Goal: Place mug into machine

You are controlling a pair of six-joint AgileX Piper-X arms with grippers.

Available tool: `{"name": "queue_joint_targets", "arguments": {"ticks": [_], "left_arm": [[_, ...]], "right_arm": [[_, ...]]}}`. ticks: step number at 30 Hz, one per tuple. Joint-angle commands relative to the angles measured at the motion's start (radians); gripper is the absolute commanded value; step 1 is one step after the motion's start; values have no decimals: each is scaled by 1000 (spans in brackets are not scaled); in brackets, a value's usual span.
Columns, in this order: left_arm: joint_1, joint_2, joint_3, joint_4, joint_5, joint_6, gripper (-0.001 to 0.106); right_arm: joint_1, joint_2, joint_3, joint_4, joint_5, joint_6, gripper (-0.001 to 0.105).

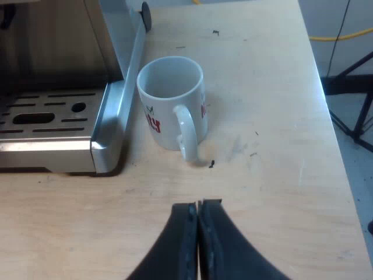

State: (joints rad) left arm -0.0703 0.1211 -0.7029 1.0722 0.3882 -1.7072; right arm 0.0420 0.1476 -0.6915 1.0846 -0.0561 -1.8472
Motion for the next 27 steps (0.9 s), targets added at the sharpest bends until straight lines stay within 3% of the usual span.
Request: {"name": "queue_joint_targets", "arguments": {"ticks": [1,8,13,20,27], "left_arm": [[-38,36,-21,-51,12,5,58],[-140,143,-41,-158,15,8,58],[-174,218,-41,-199,102,14,58],[-234,309,-41,-301,102,14,58],[-359,414,-41,-368,102,14,58]], "right_arm": [[-4,34,-30,-27,-52,-21,0],[-4,136,-54,-28,-122,-10,0],[-4,210,-54,-59,-151,92,0],[-4,315,-54,-78,-141,95,0],[-4,394,-52,-92,-130,95,0]]}}
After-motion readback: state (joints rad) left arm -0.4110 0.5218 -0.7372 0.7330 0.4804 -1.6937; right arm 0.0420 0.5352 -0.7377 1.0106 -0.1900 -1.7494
